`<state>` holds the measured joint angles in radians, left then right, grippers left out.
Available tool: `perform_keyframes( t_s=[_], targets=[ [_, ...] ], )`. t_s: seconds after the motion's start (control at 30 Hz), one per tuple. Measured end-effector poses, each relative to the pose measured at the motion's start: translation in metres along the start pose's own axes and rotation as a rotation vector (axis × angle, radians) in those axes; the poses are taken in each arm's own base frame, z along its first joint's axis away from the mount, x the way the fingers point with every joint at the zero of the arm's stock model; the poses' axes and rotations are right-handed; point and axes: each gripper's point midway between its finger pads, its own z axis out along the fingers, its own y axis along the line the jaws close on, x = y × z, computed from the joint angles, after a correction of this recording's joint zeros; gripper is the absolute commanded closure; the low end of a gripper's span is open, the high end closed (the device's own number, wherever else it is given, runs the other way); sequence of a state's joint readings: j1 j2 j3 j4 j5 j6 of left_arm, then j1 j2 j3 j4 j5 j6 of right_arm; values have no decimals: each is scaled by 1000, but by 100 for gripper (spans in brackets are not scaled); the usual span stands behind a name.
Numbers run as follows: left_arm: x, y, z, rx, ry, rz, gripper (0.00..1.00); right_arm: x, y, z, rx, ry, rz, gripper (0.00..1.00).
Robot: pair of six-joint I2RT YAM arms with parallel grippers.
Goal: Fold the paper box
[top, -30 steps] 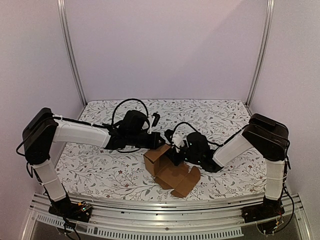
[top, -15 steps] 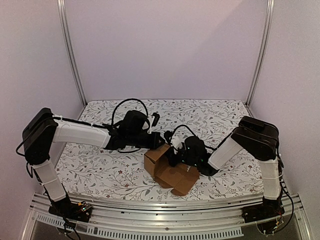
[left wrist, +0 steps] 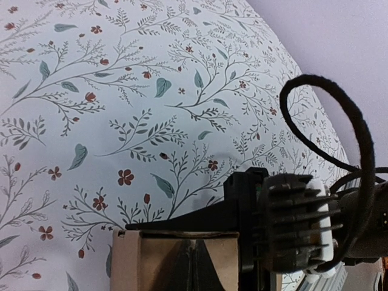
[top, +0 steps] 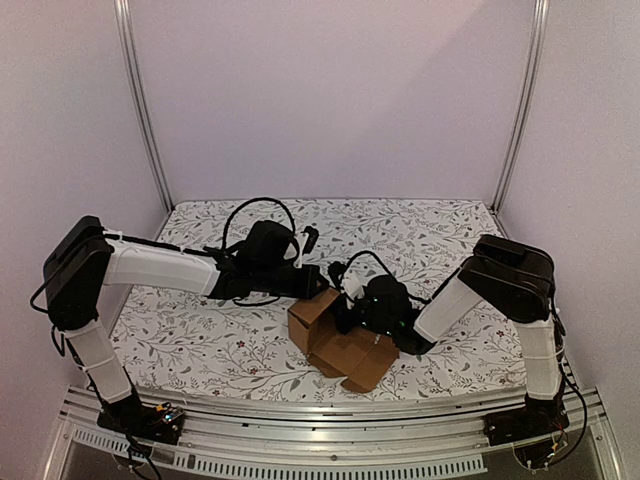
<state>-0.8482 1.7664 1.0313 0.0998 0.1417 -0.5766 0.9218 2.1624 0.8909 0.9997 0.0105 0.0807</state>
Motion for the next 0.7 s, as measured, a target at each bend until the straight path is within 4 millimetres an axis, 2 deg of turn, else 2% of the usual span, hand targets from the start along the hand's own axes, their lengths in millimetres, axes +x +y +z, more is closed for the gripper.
perform_keyframes(
  t_s=[0.27, 0.33, 0.43, 0.57, 0.7],
  targets=[
    [0, 0, 0, -3, -2, 0, 100, 0, 2, 0, 6, -4, -12, 98],
    [-1, 0, 0, -3, -2, 0, 100, 0, 2, 0, 10, -4, -13, 79],
    [-1, 0, -1, -3, -2, 0, 100, 0, 1, 0, 21, -6, -16, 61],
    [0, 0, -2, -5, 1, -1, 100, 5, -1, -4, 34, 2, -27, 51],
    [1, 0, -2, -5, 1, 0, 100, 18, -4, -19, 45, 39, -49, 45]
  ],
)
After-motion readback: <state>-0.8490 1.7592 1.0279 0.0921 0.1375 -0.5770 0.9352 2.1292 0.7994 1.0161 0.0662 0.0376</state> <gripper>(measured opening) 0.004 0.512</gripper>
